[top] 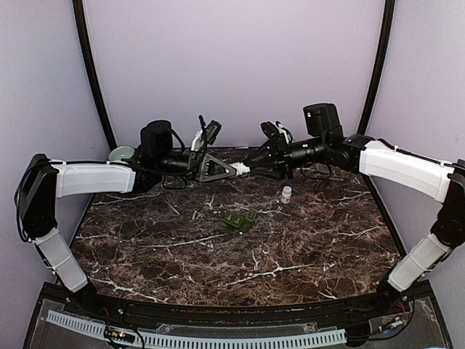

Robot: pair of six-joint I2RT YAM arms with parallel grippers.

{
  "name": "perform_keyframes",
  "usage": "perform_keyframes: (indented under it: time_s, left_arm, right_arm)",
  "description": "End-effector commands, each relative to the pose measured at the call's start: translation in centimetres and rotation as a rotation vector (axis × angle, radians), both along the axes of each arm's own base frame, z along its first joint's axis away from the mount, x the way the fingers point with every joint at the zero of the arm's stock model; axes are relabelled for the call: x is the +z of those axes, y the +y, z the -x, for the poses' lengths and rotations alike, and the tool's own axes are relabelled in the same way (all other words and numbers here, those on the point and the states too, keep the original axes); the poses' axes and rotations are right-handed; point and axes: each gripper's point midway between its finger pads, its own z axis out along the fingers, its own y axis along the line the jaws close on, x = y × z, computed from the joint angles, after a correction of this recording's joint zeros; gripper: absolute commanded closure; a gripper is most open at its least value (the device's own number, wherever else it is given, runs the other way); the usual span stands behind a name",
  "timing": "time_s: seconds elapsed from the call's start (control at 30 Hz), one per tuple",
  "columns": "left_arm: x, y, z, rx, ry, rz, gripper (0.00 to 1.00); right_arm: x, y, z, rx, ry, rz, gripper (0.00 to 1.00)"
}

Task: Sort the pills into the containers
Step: Unscrew the lid of the pill bottle.

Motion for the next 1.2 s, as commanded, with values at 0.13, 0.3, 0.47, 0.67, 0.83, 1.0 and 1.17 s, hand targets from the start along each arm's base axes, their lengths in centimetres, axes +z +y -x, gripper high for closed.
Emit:
perform_keyframes:
  time_s: [0.13, 0.3, 0.47, 0.67, 0.83, 1.0, 1.17]
  left_arm:
    - [2.3, 0.0, 0.1, -0.009, -0.062, 0.034, 1.00]
    - [2.2, -0.1, 0.1, -0.011, -0.058, 0.031, 1.00]
    - [3.1, -0.2, 0.2, -0.039, -0.035, 0.061, 1.00]
    - [5.3, -0.3, 0.8, -0.120, 0.036, 0.116, 1.00]
    - [7.2, -0.1, 1.4, -0.165, 0.074, 0.153, 1.00]
    - [8.4, 0.2, 1.9, -0.202, 0.119, 0.166, 1.00]
    - [8.9, 0.4, 2.3, -0.219, 0.135, 0.181, 1.00]
  right_arm:
    - [1.5, 0.6, -0.2, 0.028, -0.050, -0.028, 0.71]
    - [1.7, 0.7, -0.2, 0.040, -0.073, -0.025, 0.84]
    - [1.6, 0.5, 0.1, 0.078, -0.150, -0.008, 0.98]
    - [0.9, 0.0, 0.8, 0.154, -0.361, 0.013, 1.00]
    - [0.9, -0.3, 0.9, 0.191, -0.516, 0.019, 1.00]
    - [1.3, -0.5, 0.0, 0.178, -0.668, 0.060, 1.00]
    - [2.6, -0.9, -0.6, 0.131, -0.848, 0.098, 1.00]
